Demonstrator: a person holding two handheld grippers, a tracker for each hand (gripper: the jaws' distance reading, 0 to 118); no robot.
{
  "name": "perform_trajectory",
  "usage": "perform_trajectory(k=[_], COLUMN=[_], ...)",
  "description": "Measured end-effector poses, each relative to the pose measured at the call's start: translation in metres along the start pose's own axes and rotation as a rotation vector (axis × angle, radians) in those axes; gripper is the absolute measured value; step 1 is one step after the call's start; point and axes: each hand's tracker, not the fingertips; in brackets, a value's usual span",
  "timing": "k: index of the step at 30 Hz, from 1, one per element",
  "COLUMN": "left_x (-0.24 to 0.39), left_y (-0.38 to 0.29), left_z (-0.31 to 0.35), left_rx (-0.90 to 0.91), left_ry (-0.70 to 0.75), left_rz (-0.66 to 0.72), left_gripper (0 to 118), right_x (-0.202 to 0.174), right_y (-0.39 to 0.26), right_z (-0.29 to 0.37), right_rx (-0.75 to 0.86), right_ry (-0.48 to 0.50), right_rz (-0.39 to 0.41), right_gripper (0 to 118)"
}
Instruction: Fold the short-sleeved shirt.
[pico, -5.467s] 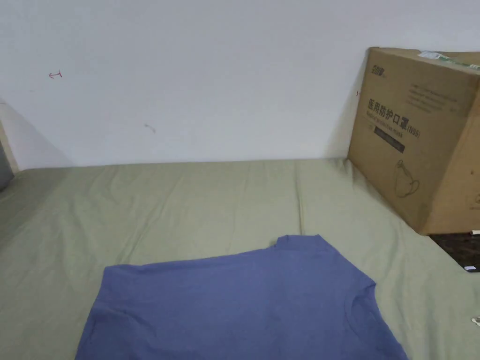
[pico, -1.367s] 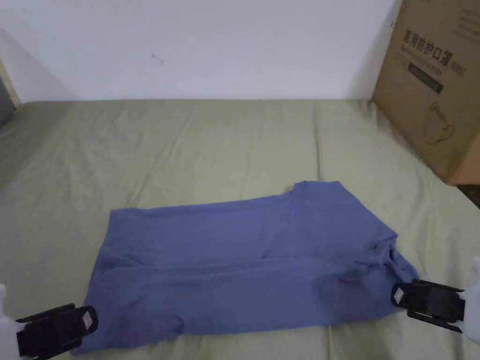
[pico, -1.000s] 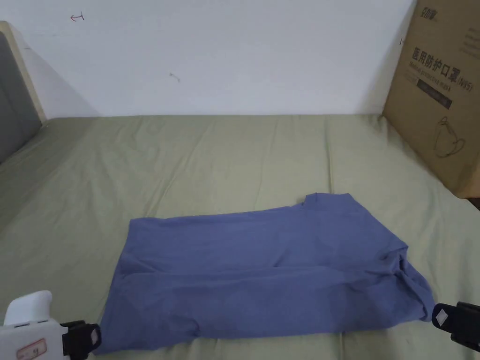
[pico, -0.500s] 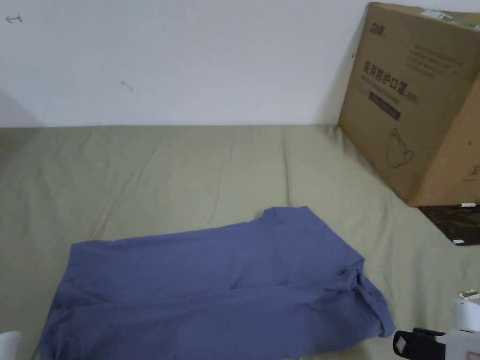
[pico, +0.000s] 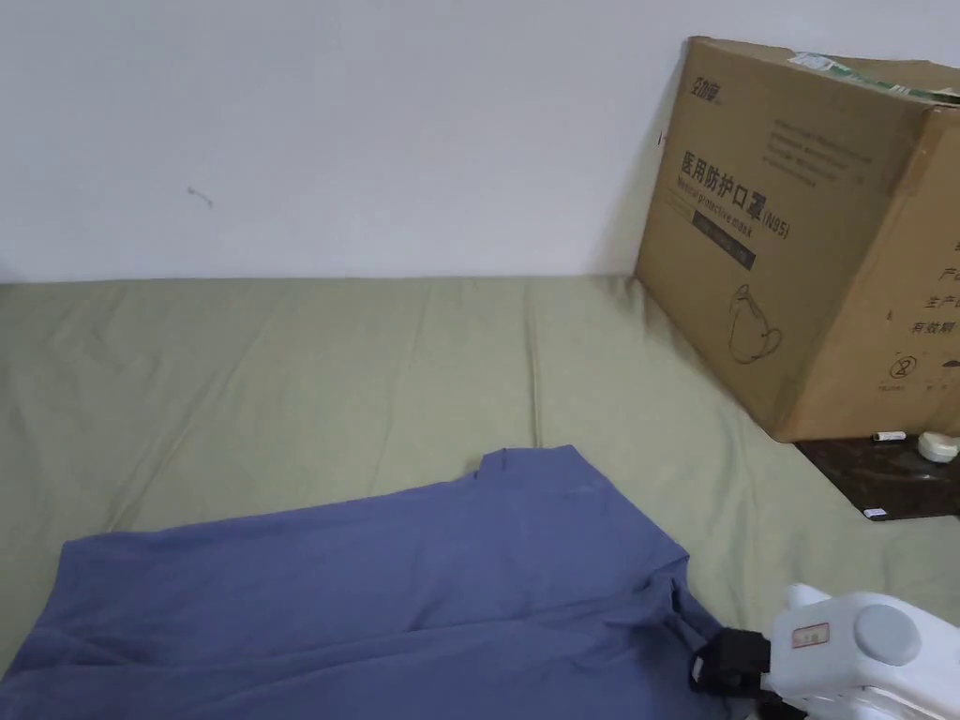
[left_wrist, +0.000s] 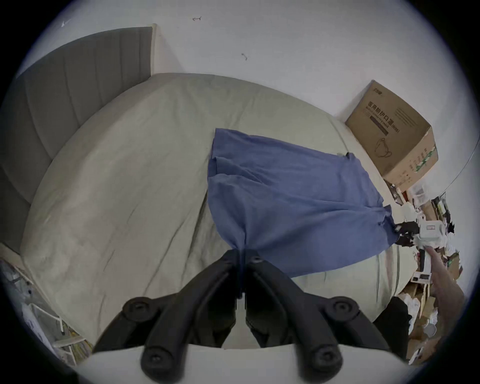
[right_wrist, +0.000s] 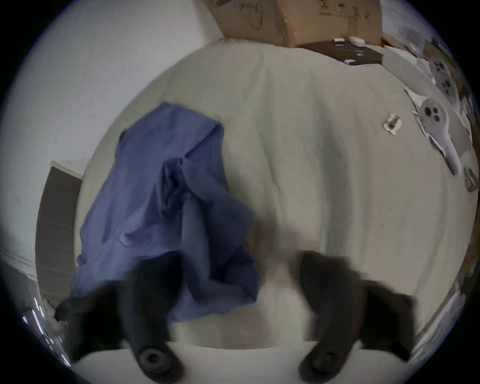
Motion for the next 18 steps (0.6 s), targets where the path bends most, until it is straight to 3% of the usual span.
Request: perform_trajectory(k=[1,2,4,7,10,14,18], left_x=[-0.001,-0.001,-0.002,-0.001,-0.012,-0.019,-0.037], left_y=[0.0,-0.001,-0.002,0.001,0.005,-0.006,-0.044], left_z=[0.002,0.002,0.001,0.002,0.01,0.041,0.054], left_rx=[-0.01,-0.018,-0.023,-0.036,-0.041,-0.058,-0.153], left_ry=[0.0,-0.002,0.002,-0.004,0.007,-0.019,-0.047], left_rz=[0.001,0.002,-0.003,0.001,-0.018,-0.031,-0.011], left_gripper=[4,4,4,4,4,4,4], right_x=[-0.005,-0.011,-0.014,-0.009,0.001,0.019,0.045], right_y=[-0.003,-0.01,-0.014,-0.013,-0.022,-0.06,-0.105], right_z=[0.002,0.009,0.02,0.031,0.068,0.112,0.125], right_rx=[0.009,0.026,0.033,0.023,0.034,0.013,-0.042], right_ry=[-0.034,-0.07,0.002,0.01,0.068,0.045,0.06], right_rz=[0.048,0.105,0.147,0.196,0.213,0.226,0.179], right_gripper=[16,13,10,8,7,7,7])
